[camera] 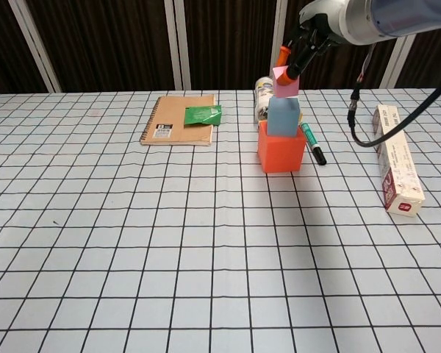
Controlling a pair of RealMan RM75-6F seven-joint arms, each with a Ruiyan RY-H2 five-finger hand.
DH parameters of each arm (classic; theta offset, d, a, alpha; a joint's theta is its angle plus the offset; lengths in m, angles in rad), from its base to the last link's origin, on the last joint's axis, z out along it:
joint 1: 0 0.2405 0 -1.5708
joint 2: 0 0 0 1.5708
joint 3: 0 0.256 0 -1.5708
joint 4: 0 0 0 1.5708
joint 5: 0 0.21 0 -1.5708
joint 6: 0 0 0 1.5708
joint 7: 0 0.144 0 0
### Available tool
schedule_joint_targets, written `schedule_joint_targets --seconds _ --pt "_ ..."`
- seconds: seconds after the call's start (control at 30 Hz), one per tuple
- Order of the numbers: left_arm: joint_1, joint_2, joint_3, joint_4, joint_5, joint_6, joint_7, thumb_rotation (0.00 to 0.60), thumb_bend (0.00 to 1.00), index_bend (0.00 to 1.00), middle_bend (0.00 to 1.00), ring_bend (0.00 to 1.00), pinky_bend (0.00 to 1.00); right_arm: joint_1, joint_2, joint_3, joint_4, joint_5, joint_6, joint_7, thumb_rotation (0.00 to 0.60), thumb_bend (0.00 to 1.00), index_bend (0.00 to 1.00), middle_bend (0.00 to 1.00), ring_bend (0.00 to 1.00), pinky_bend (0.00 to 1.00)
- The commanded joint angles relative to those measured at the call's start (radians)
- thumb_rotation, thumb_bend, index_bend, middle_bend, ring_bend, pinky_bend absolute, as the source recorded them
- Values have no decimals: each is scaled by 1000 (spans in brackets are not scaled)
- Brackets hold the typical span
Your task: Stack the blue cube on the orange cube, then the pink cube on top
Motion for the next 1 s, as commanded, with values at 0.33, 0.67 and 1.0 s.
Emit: schedule_joint_targets --seconds 0.33,0.67,1.0 --pt "2 3 0 1 3 3 -7 600 114 57 0 0 0 17 -31 11 47 20 -15 -14 600 363 483 4 26 0" --pt "1 0 -1 1 -1 3 0 600 114 56 0 0 0 3 -38 0 89 29 -60 -14 600 362 483 4 26 0" --pt "0 -3 -2 0 -5 2 10 600 114 58 0 0 0 -7 -40 -7 101 11 -89 -2 600 363 483 4 26 0"
